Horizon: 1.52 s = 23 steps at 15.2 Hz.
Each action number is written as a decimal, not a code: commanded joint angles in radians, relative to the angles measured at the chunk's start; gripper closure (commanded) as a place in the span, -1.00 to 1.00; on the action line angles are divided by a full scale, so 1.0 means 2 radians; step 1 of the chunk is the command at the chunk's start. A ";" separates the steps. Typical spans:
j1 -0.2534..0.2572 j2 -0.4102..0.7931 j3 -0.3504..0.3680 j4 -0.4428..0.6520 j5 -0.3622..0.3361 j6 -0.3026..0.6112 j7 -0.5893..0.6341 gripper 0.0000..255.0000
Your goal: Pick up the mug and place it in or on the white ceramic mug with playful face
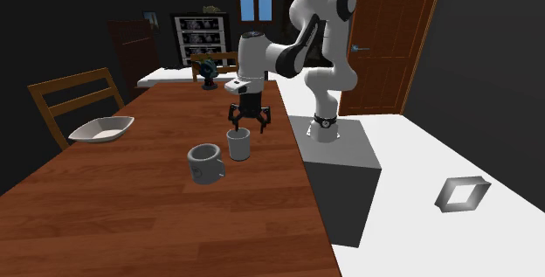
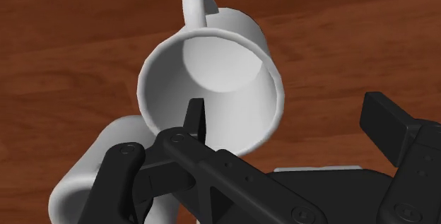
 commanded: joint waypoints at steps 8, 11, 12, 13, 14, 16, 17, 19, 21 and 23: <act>0.000 0.023 -0.005 -0.012 0.012 0.033 -0.010 -1.00; 0.000 0.023 -0.005 -0.011 0.012 0.033 -0.010 -1.00; 0.000 0.023 -0.005 -0.011 0.012 0.033 -0.010 1.00; 0.000 0.023 -0.005 -0.011 0.012 0.033 -0.010 1.00; 0.000 0.023 -0.005 -0.011 0.012 0.033 -0.010 1.00; 0.000 0.023 -0.005 -0.011 0.012 0.033 -0.010 1.00; 0.000 0.023 -0.005 -0.011 0.012 0.033 -0.010 1.00; 0.000 0.023 -0.005 -0.012 0.012 0.033 -0.010 1.00; 0.000 0.023 -0.005 -0.012 0.012 0.033 -0.010 1.00; 0.000 0.014 -0.003 -0.006 0.007 0.019 -0.007 1.00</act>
